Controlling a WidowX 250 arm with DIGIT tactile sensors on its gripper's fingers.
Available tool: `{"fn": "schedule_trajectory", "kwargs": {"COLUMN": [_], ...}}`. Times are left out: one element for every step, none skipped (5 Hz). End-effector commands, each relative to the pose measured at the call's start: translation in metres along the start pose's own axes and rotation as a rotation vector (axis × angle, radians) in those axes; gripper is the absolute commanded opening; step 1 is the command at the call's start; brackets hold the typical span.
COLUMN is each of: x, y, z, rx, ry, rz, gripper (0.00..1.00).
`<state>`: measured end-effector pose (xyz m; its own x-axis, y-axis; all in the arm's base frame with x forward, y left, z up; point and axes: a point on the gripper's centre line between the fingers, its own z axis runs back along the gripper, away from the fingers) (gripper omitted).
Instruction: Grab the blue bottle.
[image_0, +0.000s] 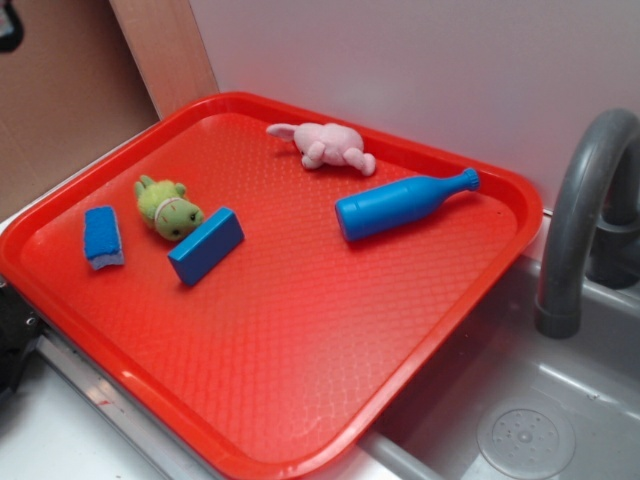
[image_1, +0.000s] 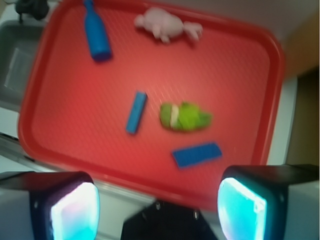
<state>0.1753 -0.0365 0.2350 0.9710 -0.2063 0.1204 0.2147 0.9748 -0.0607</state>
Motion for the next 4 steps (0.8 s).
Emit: {"fn": "schedule_trajectory", "kwargs": {"x": [0.058, 0.074, 0.084, 0.1], "y": [-0.038, -0.059, -0.072, -0.083], "z": [-0.001, -0.031, -0.064, -0.095], "rx": [-0.027, -0.1, -0.081, -0.065], "ry": [-0.081, -0.069, -0.008, 0.036], "rz": [-0.105, -0.203, -0.216, -0.224], "gripper": [1.0, 1.0, 1.0, 1.0]}}
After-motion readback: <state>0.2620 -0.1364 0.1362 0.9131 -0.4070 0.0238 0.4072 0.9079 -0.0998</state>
